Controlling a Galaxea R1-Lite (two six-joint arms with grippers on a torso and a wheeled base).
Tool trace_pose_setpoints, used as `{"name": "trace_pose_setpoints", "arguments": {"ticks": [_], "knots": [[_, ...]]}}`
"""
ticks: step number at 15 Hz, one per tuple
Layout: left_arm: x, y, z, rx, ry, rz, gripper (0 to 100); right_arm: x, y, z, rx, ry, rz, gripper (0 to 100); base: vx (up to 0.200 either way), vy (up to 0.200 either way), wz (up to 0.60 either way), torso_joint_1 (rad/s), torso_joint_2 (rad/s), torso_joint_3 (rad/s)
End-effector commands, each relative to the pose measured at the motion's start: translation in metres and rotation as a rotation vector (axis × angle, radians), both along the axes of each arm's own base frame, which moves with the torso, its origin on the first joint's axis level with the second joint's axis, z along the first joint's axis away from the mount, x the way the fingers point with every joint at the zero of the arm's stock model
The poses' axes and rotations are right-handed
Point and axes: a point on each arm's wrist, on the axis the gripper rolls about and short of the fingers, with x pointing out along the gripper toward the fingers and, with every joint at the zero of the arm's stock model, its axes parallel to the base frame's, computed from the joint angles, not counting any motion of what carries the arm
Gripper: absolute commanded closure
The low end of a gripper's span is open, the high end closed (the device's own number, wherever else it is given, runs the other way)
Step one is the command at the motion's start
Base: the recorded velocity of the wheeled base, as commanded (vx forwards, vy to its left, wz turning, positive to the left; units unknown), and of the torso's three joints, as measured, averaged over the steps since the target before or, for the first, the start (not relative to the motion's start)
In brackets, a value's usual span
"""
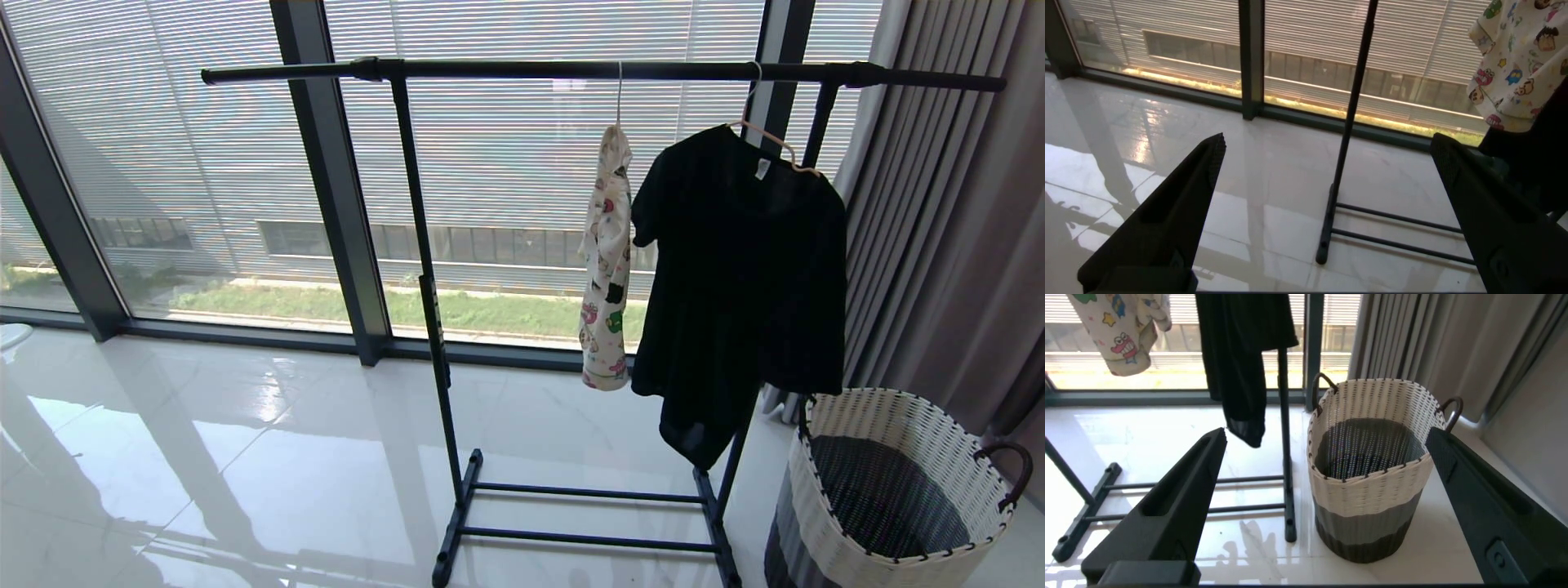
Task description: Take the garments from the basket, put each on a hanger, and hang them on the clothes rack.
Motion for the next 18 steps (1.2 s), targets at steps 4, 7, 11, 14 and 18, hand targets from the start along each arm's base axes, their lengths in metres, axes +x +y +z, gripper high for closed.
{"name": "trace_pose_setpoints", "arguments": {"ticks": [4,7,11,14,18], "knots": [[0.0000,0.0000,0.0000,0.000,0.000,0.001,0,0.0000,0.0000,0.0000,0.000,0.000,0.000,0,0.000,0.000,0.00,0.000,0.00,0.000],[0.0000,0.0000,0.0000,0.000,0.000,0.003,0,0.0000,0.0000,0.0000,0.000,0.000,0.000,0,0.000,0.000,0.00,0.000,0.00,0.000],[0.0000,0.0000,0.0000,0.000,0.000,0.003,0,0.0000,0.0000,0.0000,0.000,0.000,0.000,0,0.000,0.000,0.00,0.000,0.00,0.000],[0.0000,0.0000,0.0000,0.000,0.000,0.001,0,0.0000,0.0000,0.0000,0.000,0.000,0.000,0,0.000,0.000,0.00,0.000,0.00,0.000],[0.0000,0.0000,0.0000,0.000,0.000,0.001,0,0.0000,0.0000,-0.0002,-0.002,0.001,0.000,0,0.000,0.000,0.00,0.000,0.00,0.000]]}}
